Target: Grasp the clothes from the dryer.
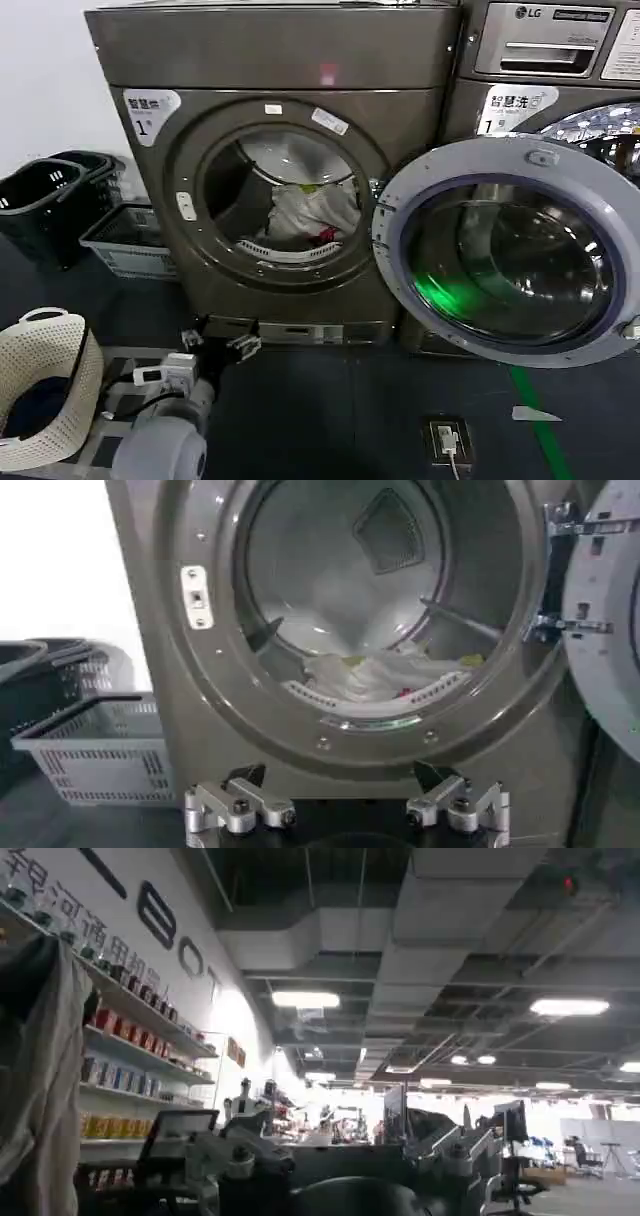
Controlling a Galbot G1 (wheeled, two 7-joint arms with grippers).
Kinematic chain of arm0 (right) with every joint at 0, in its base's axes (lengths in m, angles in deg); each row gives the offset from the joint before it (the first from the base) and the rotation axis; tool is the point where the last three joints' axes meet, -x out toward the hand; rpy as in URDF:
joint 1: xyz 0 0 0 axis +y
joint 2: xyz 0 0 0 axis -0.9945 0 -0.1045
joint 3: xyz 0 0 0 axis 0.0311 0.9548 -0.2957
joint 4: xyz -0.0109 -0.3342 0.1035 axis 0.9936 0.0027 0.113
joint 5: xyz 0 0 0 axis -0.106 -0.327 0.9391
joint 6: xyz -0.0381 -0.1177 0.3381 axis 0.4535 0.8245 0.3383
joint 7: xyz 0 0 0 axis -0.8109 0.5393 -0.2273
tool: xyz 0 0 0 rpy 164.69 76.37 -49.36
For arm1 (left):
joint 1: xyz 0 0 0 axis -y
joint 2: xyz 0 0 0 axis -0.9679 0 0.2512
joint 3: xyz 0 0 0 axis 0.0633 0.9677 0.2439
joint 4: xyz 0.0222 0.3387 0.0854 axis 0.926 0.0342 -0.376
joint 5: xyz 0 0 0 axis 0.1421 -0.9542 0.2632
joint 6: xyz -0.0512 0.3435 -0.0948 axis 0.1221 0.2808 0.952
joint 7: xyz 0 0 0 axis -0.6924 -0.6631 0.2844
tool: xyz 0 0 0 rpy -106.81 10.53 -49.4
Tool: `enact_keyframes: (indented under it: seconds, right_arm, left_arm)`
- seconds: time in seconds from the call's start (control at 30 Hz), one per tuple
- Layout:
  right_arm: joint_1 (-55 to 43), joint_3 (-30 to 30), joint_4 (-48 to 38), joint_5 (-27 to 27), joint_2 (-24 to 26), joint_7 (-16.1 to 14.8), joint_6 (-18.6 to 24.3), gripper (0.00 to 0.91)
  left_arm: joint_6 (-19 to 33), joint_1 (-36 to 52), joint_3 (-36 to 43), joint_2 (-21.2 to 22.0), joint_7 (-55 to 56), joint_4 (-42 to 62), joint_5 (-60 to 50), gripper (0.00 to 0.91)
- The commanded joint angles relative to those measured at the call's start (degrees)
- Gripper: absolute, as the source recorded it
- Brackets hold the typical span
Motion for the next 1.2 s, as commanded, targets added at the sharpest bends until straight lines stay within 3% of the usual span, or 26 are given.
enact_keyframes:
  seconds: [0.03,1.2]
  right_arm:
    - [0.1,-0.1,-0.3,0.8,0.0,0.8,0.3,0.907]
    - [-0.3,0.8,0.2,0.6,0.4,1.3,0.1,0.907]
  left_arm:
    - [-2.8,0.1,0.0,0.0,0.7,0.3,0.0,0.907]
    - [-2.8,0.4,0.3,-0.4,2.7,1.0,1.4,0.907]
